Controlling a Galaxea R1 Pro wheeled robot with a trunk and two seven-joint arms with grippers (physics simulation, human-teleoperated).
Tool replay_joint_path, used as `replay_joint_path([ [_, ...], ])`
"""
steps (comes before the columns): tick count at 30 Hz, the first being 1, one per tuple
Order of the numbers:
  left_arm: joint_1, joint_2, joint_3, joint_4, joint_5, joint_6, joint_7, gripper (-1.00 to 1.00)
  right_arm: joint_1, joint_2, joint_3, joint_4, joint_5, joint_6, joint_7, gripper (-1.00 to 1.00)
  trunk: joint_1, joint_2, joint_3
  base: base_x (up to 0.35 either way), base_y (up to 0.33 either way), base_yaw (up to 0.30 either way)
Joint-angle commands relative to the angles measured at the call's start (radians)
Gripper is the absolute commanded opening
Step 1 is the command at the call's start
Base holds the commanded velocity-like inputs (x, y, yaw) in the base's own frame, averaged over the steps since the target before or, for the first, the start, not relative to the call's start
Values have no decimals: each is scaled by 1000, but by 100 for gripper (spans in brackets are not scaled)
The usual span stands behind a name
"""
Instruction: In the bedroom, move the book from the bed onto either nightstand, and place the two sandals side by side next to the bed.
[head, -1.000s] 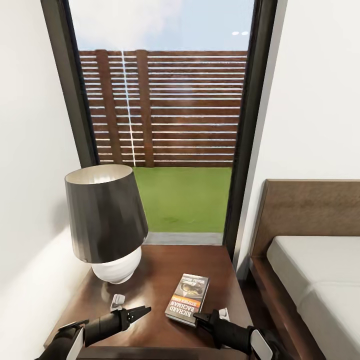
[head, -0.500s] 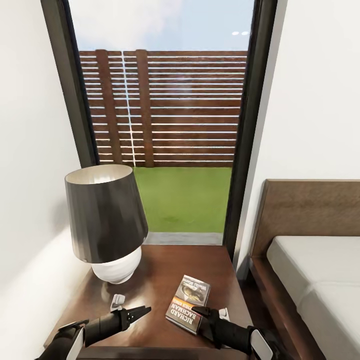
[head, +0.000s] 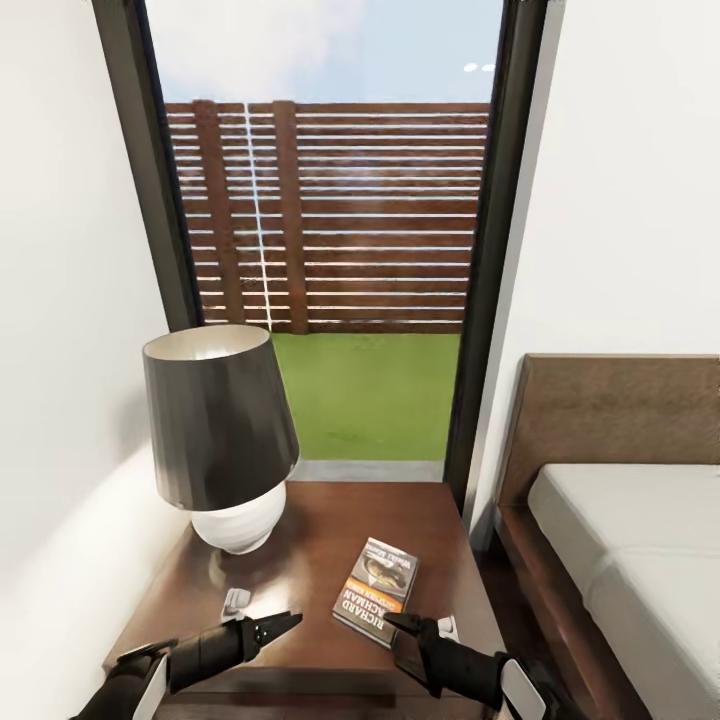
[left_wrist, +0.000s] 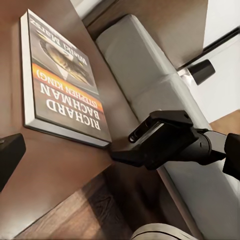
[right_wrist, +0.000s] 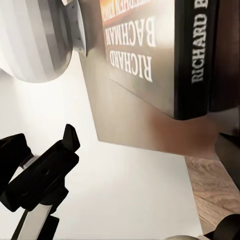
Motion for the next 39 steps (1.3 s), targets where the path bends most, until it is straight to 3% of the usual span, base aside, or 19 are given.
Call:
replay_joint_path([
  [1,-1,0,1,0,2,11,-4,100,1,0,1,1,29,0,-8,100,0,0,-1,-32,0,0],
  [17,-1,0,2,0,3,10,-4,100,1,0,1,1,29,0,-8,100,0,0,-1,-4,0,0],
  [39,-1,0,-1,0,1,11,-2,100,1,-1,-2,2,27,0,-1,100,-85,154,68,0,0,0],
])
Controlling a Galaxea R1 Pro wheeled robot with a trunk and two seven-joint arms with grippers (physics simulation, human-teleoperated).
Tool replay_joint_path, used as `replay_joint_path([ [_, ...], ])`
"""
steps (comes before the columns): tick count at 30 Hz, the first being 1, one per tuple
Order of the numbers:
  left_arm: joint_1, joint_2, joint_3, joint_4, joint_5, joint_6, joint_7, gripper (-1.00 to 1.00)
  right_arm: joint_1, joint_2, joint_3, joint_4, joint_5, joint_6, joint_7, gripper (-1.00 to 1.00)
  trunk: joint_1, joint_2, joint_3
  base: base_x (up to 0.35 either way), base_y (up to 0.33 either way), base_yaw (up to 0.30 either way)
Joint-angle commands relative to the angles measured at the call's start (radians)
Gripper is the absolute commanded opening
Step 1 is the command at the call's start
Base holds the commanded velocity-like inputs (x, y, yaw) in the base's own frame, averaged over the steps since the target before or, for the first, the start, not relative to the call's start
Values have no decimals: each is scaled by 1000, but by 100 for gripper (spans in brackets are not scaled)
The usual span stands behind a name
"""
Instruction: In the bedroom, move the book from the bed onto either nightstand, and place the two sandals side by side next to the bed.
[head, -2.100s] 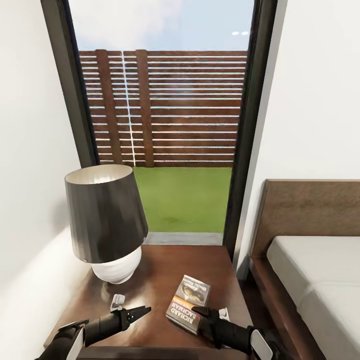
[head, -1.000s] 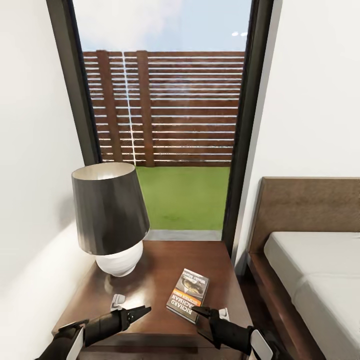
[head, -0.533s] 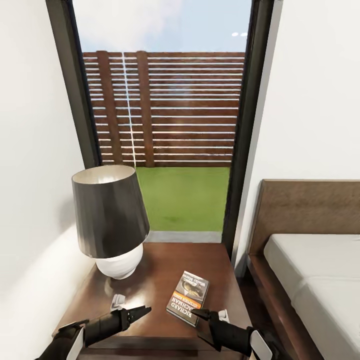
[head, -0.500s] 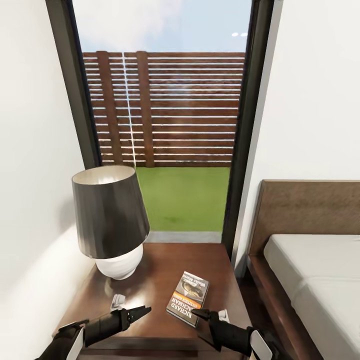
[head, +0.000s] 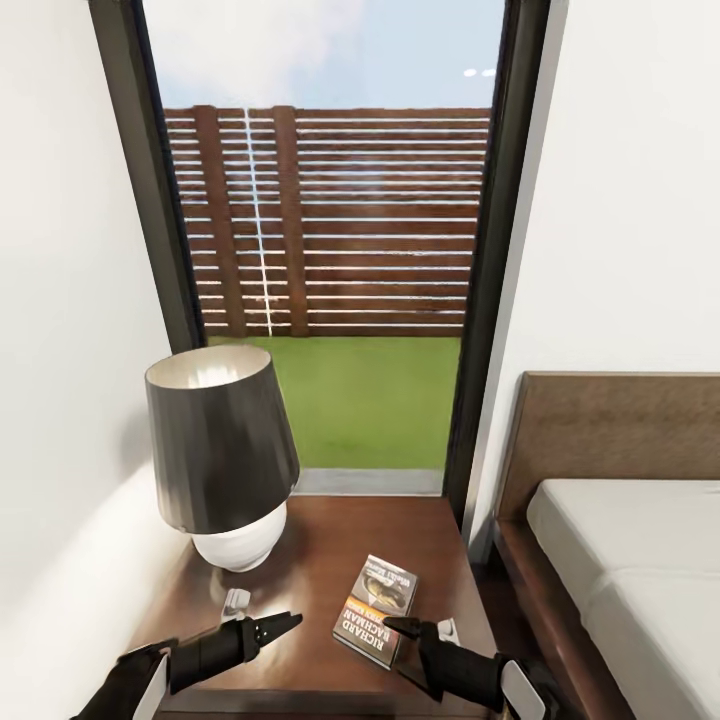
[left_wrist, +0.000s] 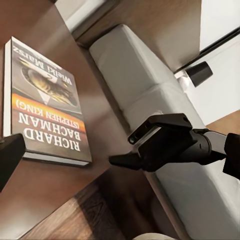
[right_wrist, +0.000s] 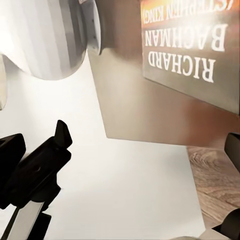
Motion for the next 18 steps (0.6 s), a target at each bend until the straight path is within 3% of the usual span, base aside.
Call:
replay_joint_path([
  [1,0,0,1,0,2,10,-3,100,0,1,-5,-1,2,5,1,100,-4,7,2,0,0,0],
  [18,0,0,1,0,2,9,-2,100,0,1,-5,-2,2,4,3,100,-69,126,55,0,0,0],
])
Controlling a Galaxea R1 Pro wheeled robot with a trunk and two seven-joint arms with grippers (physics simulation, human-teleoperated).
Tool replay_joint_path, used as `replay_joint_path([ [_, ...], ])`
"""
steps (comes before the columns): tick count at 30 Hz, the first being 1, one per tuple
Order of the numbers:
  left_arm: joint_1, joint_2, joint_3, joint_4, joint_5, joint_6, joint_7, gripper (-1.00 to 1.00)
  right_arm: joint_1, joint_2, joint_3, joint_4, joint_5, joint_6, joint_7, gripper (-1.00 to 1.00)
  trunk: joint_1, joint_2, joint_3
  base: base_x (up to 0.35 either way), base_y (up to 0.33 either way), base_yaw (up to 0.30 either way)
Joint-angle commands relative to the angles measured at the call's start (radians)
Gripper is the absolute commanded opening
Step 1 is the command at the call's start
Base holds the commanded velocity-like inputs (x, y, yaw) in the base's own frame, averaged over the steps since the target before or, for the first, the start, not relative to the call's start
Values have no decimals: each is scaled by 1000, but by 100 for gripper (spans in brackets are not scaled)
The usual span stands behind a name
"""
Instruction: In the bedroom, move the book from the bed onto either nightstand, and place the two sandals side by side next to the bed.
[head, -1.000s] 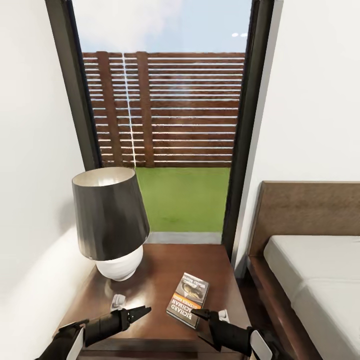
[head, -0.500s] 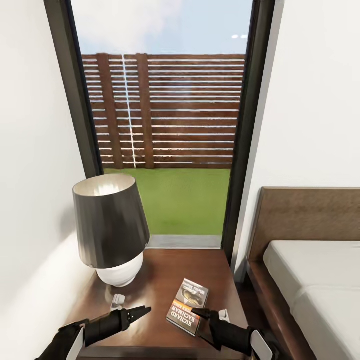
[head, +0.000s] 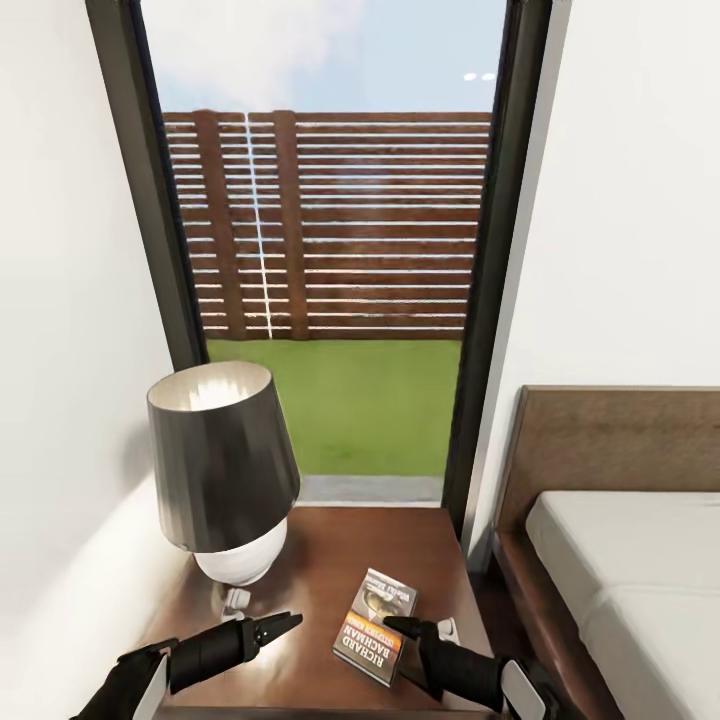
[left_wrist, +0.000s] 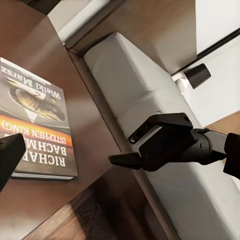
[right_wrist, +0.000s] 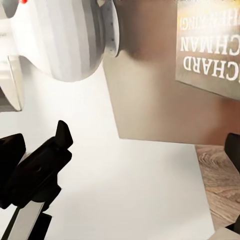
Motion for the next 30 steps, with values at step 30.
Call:
replay_joint_path([
  [30,6,-5,5,52,-3,-6,101,100,1,0,-3,-8,9,2,-2,100,-115,210,93,0,0,0],
])
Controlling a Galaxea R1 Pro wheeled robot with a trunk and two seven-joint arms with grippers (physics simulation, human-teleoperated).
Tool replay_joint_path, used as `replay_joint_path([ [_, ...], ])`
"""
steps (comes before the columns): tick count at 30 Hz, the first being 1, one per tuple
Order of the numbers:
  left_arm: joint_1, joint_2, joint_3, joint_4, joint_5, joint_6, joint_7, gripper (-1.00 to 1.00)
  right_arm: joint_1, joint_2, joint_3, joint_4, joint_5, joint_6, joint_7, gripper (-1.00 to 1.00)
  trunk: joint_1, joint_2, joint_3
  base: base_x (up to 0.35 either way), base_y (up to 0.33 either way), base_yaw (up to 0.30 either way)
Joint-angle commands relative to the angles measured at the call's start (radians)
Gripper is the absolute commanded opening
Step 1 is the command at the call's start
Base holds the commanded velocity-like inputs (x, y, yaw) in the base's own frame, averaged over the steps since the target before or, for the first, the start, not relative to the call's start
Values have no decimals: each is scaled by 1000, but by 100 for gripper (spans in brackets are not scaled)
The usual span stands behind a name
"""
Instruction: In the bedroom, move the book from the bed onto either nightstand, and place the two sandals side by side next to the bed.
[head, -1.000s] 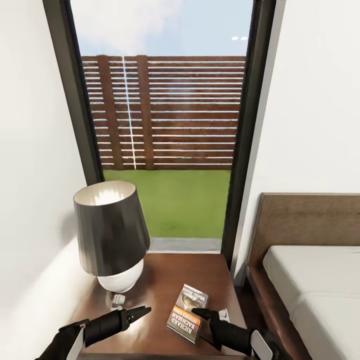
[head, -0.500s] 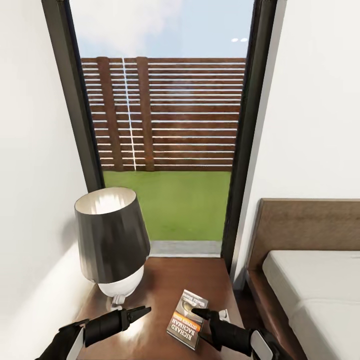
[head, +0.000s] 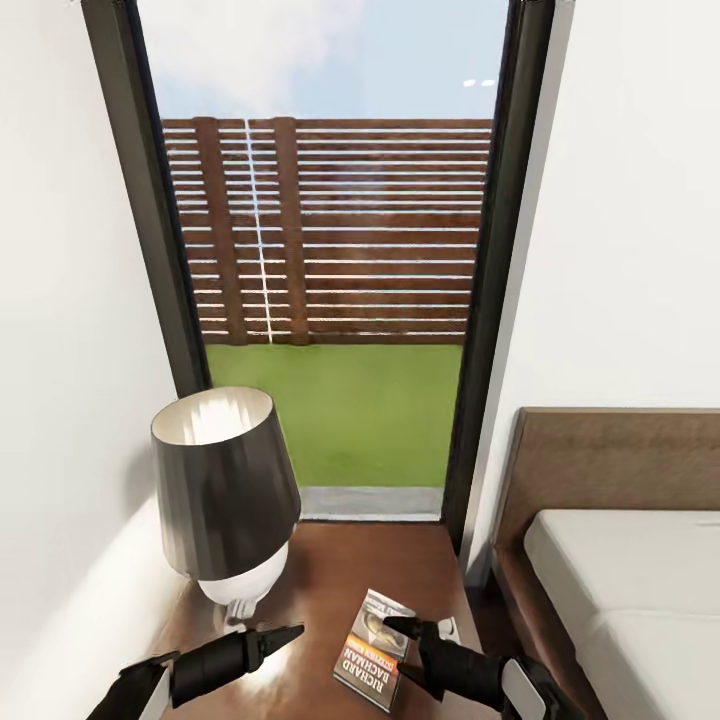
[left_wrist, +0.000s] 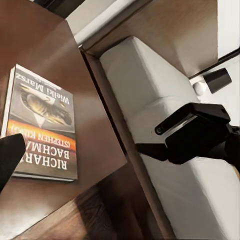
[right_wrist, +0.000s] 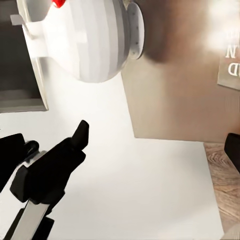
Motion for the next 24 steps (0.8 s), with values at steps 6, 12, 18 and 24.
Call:
replay_joint_path([
  [6,3,6,1,28,-2,-24,4,100,2,-5,-4,5,8,5,3,100,-23,42,18,0,0,0],
  [12,5,7,0,85,-38,-104,10,100,10,-93,-2,-5,11,0,4,100,-46,84,37,0,0,0],
  [18,5,7,0,160,-100,-192,21,100,73,-242,0,7,63,-140,5,100,-69,126,55,0,0,0],
  [24,5,4,-1,272,-113,-320,248,100,160,-256,0,27,348,-470,2,100,-92,168,74,0,0,0],
])
